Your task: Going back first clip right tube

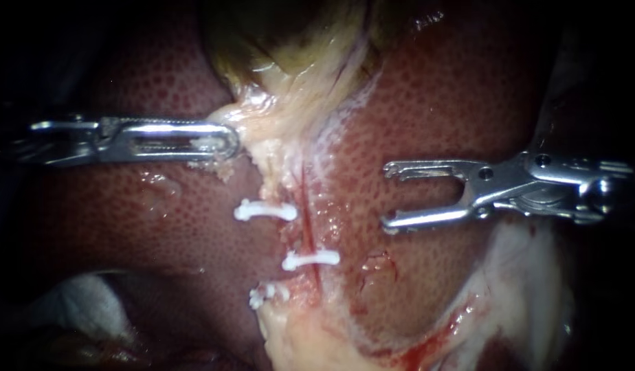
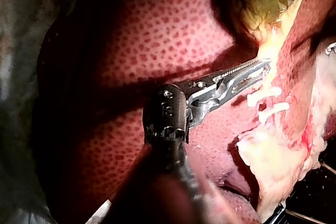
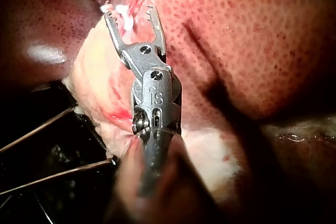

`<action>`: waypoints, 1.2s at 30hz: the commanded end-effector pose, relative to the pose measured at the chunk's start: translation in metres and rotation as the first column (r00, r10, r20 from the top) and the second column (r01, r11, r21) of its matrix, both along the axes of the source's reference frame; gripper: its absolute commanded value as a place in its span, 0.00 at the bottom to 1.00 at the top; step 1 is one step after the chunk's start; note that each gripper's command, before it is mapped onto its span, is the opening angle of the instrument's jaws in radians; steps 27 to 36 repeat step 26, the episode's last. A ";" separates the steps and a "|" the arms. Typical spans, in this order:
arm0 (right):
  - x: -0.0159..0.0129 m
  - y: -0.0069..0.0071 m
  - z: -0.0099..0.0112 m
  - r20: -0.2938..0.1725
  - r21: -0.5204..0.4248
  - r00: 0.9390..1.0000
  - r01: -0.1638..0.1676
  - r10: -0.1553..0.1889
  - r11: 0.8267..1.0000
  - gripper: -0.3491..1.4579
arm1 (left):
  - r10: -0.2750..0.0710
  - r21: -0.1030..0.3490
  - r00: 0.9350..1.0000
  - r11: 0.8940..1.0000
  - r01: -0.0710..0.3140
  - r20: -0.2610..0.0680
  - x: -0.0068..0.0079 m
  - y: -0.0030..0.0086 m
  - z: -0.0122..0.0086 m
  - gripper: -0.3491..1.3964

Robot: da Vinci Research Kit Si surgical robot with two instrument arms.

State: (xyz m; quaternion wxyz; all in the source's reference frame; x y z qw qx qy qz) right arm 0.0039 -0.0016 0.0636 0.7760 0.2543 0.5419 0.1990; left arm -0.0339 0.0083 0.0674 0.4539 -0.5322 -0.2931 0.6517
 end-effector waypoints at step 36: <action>-0.0001 -0.0007 0.0006 -0.020 0.007 0.999 0.029 -0.029 1.000 0.47 | 0.037 -0.004 0.999 0.999 -0.037 -0.022 -0.0043 -0.0007 0.0039 0.00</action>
